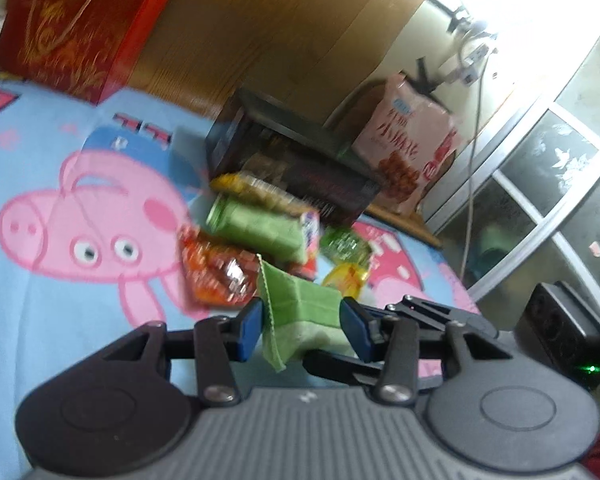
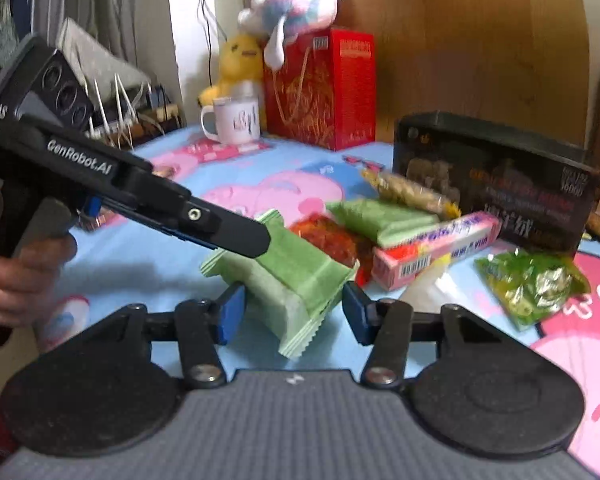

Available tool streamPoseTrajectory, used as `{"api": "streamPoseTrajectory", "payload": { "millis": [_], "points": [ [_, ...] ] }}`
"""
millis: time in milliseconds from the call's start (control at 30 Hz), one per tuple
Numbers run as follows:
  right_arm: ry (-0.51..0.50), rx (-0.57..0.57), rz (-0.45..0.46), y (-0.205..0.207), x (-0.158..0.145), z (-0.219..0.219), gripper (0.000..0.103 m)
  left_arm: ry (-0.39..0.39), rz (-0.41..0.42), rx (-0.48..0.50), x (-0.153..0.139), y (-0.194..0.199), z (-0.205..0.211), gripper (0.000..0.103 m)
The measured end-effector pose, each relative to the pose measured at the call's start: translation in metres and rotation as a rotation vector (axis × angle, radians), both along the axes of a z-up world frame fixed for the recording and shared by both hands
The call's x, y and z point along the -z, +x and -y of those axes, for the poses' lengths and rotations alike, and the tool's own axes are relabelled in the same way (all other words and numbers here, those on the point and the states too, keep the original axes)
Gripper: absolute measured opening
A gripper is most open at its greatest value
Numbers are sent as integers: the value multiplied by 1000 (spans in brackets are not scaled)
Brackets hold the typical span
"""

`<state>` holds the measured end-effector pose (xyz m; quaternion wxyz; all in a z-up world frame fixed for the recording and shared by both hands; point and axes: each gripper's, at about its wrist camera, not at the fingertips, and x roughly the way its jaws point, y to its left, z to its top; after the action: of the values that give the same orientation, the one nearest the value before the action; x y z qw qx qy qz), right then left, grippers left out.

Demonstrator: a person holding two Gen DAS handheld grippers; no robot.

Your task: Organize snacks

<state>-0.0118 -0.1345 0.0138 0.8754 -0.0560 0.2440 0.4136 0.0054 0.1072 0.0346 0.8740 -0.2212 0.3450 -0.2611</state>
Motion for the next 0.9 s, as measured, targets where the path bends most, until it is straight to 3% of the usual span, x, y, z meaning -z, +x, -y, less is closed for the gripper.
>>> {"api": "streamPoseTrajectory", "payload": {
  "millis": [200,367,500,667,767,900],
  "points": [
    [72,54,48,23,-27,9,55,53,98,16,-38,36,19,42],
    [93,147,123,62,-49,20,55,81,159,22,-63,89,51,42],
    [113,225,122,105,-61,32,55,105,149,17,-69,133,79,42],
    [102,325,129,147,-57,37,57,140,127,-9,-63,171,103,51],
    [84,390,128,158,-50,43,59,141,123,-18,-59,168,98,52],
    [166,432,106,144,-46,68,60,135,161,-40,-55,140,70,58]
  ]
}}
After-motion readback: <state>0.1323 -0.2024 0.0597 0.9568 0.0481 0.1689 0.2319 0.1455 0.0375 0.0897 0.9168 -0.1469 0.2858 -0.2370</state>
